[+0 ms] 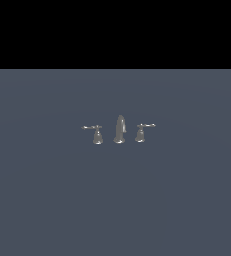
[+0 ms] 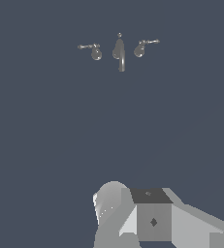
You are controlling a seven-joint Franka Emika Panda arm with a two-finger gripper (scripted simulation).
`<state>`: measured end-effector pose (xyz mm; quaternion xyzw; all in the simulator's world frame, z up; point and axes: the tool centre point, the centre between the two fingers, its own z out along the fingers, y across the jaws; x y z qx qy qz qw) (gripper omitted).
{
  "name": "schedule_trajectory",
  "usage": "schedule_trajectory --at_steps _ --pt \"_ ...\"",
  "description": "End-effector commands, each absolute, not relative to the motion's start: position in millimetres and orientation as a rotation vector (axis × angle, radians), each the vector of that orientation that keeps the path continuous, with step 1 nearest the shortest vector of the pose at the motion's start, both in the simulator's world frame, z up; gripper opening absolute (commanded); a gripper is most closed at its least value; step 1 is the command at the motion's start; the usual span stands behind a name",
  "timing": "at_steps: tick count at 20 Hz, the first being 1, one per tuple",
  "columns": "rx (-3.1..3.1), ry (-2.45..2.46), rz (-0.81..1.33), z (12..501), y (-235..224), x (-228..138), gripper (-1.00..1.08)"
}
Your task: Turn on the faucet by rotating a designated handle.
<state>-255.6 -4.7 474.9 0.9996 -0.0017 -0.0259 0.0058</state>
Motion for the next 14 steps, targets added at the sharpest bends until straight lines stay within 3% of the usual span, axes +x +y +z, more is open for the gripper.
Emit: schedule_trajectory --at_steps 1,14 --pt "3.129 -0.005 -0.081 475 -5 -256 -1.00" --pt "3.127 -0.139 -0.078 452 15 -246 -1.00"
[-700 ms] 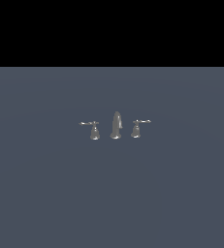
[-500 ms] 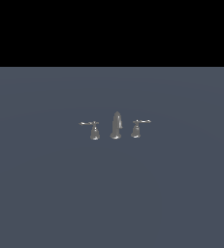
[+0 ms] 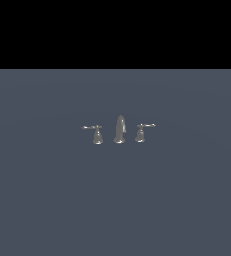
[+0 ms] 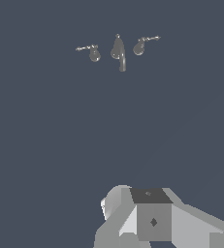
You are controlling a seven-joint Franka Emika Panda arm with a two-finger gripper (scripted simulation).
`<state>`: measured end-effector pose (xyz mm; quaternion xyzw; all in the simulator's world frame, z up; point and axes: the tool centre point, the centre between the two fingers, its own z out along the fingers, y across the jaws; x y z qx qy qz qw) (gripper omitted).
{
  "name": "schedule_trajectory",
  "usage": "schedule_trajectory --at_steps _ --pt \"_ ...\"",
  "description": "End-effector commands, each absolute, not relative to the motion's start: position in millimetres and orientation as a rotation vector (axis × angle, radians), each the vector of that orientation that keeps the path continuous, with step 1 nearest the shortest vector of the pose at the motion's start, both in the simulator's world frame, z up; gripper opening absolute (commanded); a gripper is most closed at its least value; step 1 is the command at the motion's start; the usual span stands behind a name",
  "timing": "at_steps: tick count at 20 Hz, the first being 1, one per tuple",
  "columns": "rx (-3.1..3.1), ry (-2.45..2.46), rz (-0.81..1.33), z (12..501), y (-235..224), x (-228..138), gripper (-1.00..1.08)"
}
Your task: Turn on the faucet by rotating a designated handle.
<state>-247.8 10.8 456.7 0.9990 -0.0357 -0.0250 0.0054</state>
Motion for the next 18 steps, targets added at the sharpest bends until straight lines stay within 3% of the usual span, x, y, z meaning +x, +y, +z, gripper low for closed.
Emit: schedule_trajectory --at_steps 1,18 --pt "3.126 -0.160 -0.078 448 18 -244 -1.00" --pt "3.062 -0.677 -0.064 358 84 -188 -1.00"
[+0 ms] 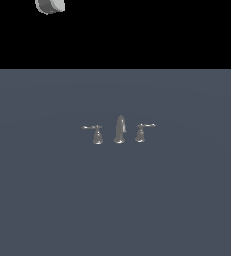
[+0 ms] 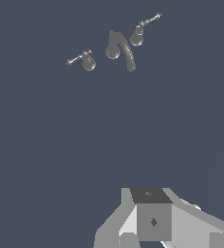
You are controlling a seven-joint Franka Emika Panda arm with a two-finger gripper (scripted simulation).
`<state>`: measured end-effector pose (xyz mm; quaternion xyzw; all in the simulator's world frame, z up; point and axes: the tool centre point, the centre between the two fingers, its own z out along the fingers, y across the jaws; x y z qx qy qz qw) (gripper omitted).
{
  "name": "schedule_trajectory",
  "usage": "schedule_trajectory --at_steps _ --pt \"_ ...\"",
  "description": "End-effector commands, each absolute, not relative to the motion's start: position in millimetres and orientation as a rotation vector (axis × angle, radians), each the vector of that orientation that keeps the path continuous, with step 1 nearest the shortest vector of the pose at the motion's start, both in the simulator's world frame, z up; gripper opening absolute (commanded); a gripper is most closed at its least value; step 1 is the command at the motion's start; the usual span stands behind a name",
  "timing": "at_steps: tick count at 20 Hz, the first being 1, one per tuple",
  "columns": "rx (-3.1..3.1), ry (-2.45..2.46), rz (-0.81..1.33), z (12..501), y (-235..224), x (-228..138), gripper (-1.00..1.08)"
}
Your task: Turn on the faucet by rotating a designated handle.
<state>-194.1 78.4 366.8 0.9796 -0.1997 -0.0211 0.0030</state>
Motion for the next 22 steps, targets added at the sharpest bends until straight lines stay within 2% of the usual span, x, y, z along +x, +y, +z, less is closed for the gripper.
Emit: schedule_trajectory --at_steps 1,22 --pt "3.056 -0.709 -0.063 352 88 -184 -1.00" --pt "2.857 -1.319 -0.044 241 136 -83 -1.00"
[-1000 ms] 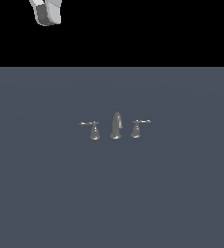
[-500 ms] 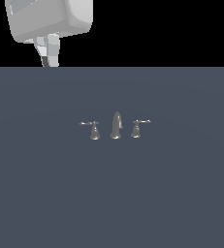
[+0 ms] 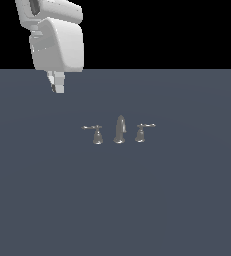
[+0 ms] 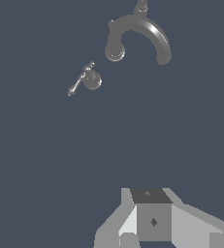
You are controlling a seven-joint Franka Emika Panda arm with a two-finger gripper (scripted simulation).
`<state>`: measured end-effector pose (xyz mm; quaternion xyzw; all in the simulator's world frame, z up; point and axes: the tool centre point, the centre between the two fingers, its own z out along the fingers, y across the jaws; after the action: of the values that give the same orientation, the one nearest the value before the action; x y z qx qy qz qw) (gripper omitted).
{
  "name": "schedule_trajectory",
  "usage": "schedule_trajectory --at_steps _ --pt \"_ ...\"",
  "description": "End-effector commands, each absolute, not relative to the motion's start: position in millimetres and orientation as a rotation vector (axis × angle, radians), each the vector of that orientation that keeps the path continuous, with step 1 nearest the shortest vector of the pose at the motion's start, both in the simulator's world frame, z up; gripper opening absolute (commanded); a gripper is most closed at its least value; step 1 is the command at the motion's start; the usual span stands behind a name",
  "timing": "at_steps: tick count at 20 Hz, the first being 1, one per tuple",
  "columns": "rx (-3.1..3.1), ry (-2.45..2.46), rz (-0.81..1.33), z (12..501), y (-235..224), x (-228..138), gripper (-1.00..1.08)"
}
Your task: Turn on the faucet by rotating a designated handle.
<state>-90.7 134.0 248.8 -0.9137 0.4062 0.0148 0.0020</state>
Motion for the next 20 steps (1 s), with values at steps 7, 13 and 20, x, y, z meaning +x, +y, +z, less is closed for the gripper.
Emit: schedule_trajectory --at_steps 7,13,20 --pt "-2.757 1.495 0.036 207 141 -48 -1.00" --pt "-2.665 1.658 0.027 175 141 -14 -1.00" --pt "-2.530 1.862 0.013 134 134 29 -1.00"
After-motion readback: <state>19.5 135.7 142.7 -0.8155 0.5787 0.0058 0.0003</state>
